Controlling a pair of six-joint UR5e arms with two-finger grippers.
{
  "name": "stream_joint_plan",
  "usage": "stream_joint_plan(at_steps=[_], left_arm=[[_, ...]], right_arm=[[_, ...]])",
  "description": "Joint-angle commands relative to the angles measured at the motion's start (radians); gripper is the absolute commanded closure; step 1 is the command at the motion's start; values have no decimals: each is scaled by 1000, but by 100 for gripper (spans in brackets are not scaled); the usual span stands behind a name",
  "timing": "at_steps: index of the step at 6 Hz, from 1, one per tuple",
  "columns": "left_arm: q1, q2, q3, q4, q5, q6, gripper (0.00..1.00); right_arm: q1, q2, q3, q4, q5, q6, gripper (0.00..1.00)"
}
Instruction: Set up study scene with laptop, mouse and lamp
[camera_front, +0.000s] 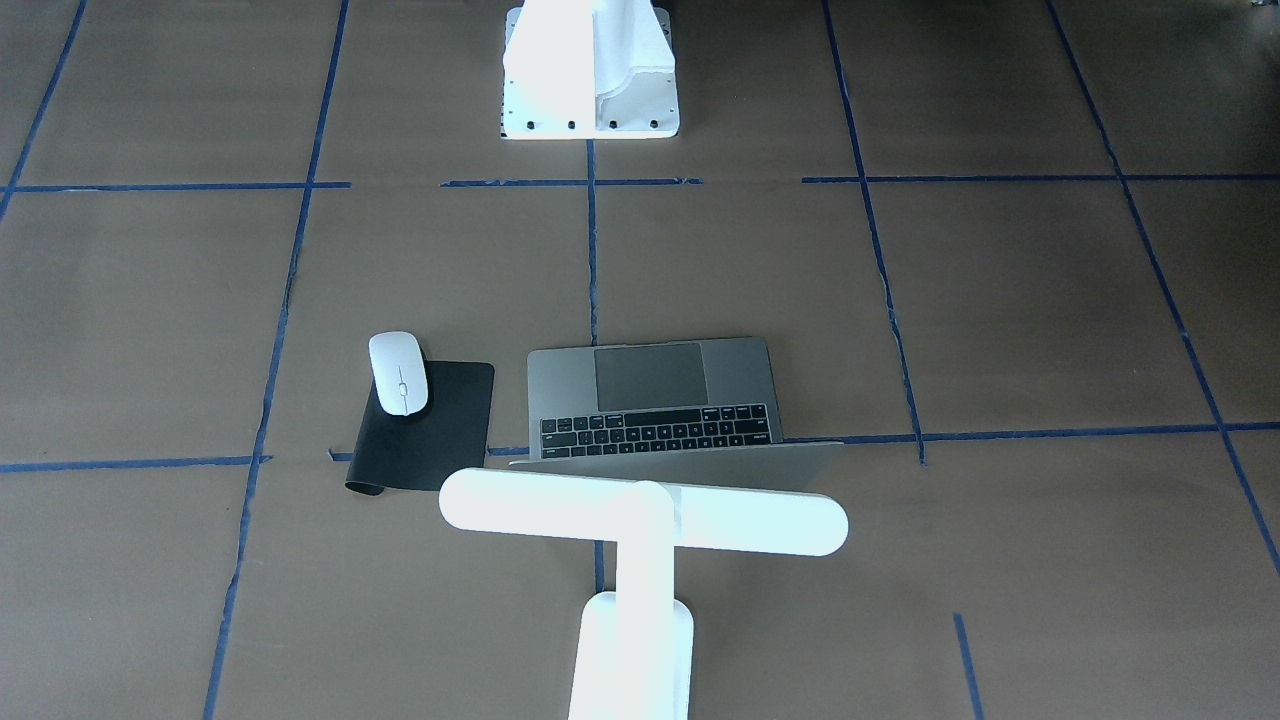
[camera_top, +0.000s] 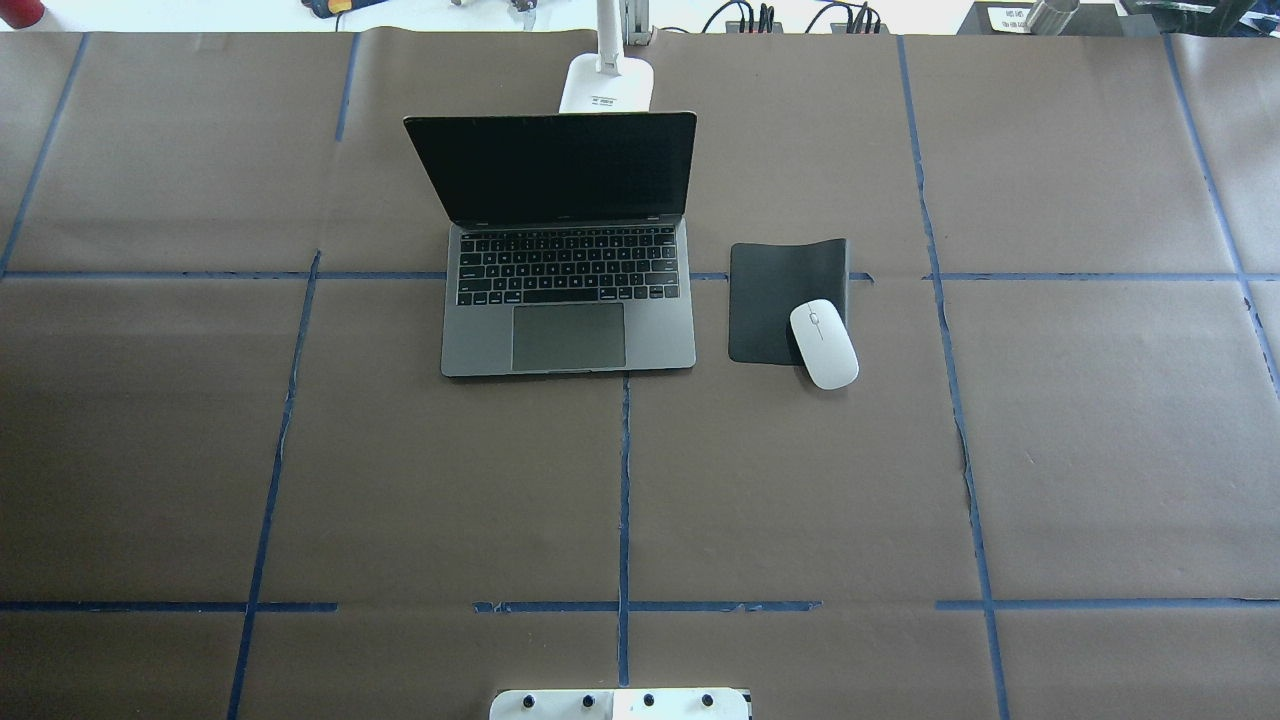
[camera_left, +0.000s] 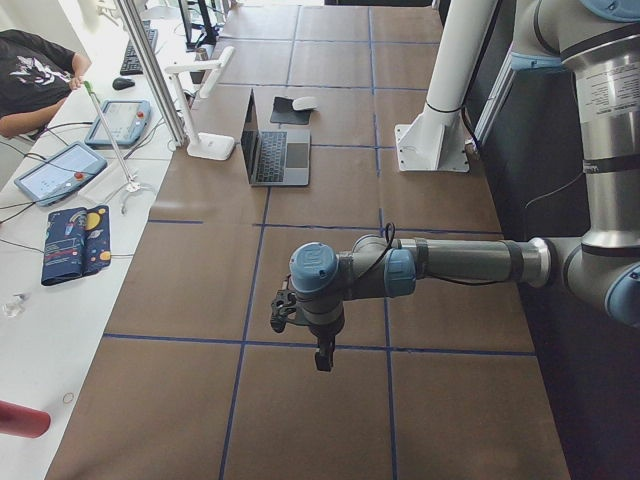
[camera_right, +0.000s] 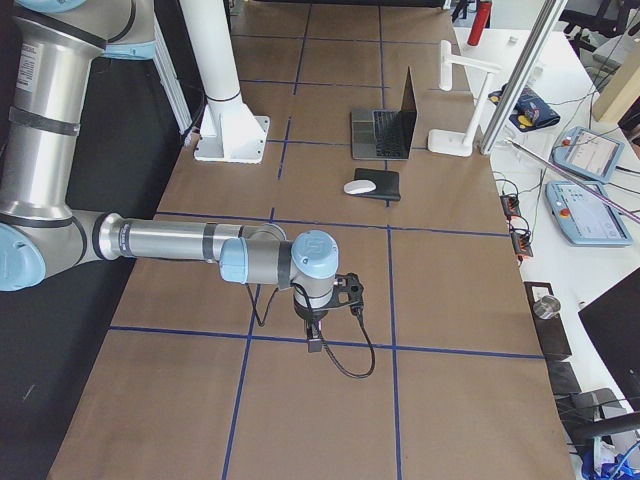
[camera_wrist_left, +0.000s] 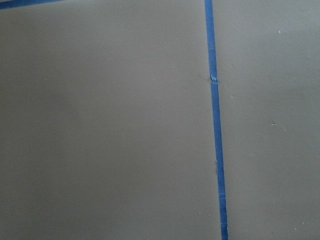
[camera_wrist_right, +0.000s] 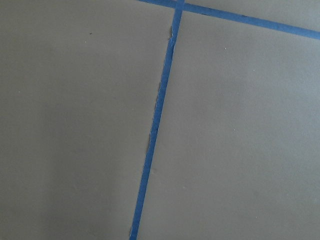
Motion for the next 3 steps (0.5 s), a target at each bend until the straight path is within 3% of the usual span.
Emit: stream_joint_plan(at_steps=[1,3], left_arm=[[0,0,-4,-2,0,0,0],[0,1,-2,-4,-2,0,0]], right_arm=[[0,0,-7,0,3,1,0],[0,0,-10,0,-2,0,0]])
